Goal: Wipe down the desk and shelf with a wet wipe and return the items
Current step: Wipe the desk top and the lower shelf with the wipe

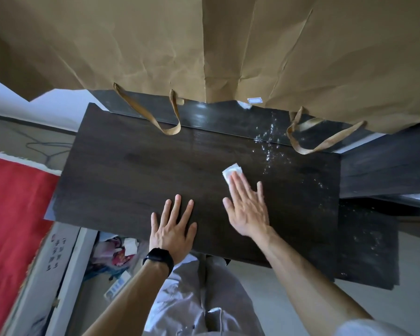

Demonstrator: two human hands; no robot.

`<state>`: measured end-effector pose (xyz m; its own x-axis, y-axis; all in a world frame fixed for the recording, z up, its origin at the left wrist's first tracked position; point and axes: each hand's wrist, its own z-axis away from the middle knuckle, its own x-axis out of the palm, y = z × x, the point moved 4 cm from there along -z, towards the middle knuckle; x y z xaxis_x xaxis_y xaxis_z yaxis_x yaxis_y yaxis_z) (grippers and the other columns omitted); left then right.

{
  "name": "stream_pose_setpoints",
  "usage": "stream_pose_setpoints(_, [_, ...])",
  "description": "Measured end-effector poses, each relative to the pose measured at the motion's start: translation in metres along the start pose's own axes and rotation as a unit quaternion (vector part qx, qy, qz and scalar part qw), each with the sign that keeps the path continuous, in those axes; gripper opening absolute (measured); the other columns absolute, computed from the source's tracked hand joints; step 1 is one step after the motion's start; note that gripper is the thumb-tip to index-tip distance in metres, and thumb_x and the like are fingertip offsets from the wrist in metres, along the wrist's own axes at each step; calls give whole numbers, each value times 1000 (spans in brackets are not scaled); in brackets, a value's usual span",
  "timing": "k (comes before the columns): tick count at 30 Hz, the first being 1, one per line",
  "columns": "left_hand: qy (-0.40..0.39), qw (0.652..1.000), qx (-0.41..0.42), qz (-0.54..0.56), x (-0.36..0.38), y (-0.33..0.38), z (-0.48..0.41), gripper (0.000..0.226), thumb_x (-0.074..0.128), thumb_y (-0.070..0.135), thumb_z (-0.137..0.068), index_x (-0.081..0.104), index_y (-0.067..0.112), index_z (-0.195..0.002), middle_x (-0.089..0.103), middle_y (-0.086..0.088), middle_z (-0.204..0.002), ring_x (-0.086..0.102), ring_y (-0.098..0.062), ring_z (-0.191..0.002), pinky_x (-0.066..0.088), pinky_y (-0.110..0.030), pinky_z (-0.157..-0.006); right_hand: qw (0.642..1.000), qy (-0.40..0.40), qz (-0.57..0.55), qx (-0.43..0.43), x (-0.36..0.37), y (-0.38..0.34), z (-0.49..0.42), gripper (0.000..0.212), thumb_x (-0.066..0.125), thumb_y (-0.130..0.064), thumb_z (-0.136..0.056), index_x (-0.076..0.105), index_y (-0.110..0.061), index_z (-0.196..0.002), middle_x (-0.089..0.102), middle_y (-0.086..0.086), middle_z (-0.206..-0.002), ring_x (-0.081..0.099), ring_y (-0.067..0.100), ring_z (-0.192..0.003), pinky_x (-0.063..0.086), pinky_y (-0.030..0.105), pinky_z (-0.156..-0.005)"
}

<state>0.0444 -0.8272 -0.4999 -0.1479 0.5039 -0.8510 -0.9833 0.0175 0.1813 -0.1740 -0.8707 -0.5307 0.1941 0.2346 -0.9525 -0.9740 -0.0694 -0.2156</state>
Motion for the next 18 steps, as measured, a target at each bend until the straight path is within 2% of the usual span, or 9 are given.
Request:
stream_pose_setpoints(3, [19, 1000, 16, -13, -5, -3, -2, 58, 27, 55, -100, 10, 44, -154, 4, 4, -165, 8, -24, -151, 15, -51, -119, 972, 51, -19, 228, -20, 73, -11, 67, 14, -50, -101, 6, -17, -158, 5, 0, -167, -1, 15, -153, 6, 62, -120])
stream_pose_setpoints(5, [39, 998, 34, -24, -14, -4, -9, 56, 29, 55, -98, 29, 40, -152, 27, -2, -161, 28, -28, -145, 28, -48, -114, 945, 61, -54, 316, -24, 83, -13, 69, 11, -51, -100, 3, -14, -158, 5, 4, -167, 0, 18, -153, 9, 65, -118])
stream_pose_setpoints(7, [53, 997, 53, -34, -24, -5, -23, 57, 30, 54, -98, 34, 33, -151, 33, -4, -158, 33, -28, -143, 31, -48, -112, 951, 72, -58, 294, -24, 47, -21, 71, 17, -49, -99, 9, -9, -157, 9, 9, -166, 3, 22, -154, 11, 66, -118])
stream_pose_setpoints(10, [34, 997, 61, -30, -38, -5, -54, 61, 27, 53, -101, 14, 32, -156, 4, 1, -165, 5, -24, -152, 11, -51, -120, 997, 23, -17, 71, -1, -34, -33, 69, 22, -47, -101, 9, -10, -158, 3, 5, -167, -4, 19, -154, 3, 59, -120])
stream_pose_setpoints(12, [2, 999, 47, -23, -44, -8, -73, 61, 22, 54, -101, 4, 34, -156, -8, 4, -165, -7, -23, -152, 5, -52, -121, 1000, -5, -5, -4, -4, -43, -50, 67, 20, -47, -103, 2, -15, -158, -5, -1, -166, -10, 14, -153, 4, 58, -122])
stream_pose_setpoints(13, [-13, 999, 45, -17, -46, -9, -78, 61, 21, 55, -101, 2, 36, -156, -10, 5, -165, -8, -22, -152, 5, -52, -121, 1000, -4, -6, 11, -10, -28, -58, 66, 18, -47, -103, 0, -17, -158, -7, -3, -166, -11, 12, -152, 4, 57, -122])
stream_pose_setpoints(15, [-27, 998, 55, -15, -48, -11, -82, 62, 21, 55, -100, 0, 38, -156, -11, 6, -165, -9, -23, -151, 6, -53, -121, 992, 10, -1, 125, -20, 19, -62, 66, 13, -50, -102, -3, -19, -158, -8, -4, -166, -10, 12, -152, 1, 56, -122])
stream_pose_setpoints(18, [-26, 997, 71, -28, -52, -16, -82, 62, 22, 56, -100, 1, 38, -155, -10, 6, -165, -9, -22, -152, 7, -54, -120, 944, 47, -50, 324, -31, 73, -44, 70, 11, -52, -100, 0, -15, -158, 0, 3, -167, -3, 18, -153, 7, 62, -120])
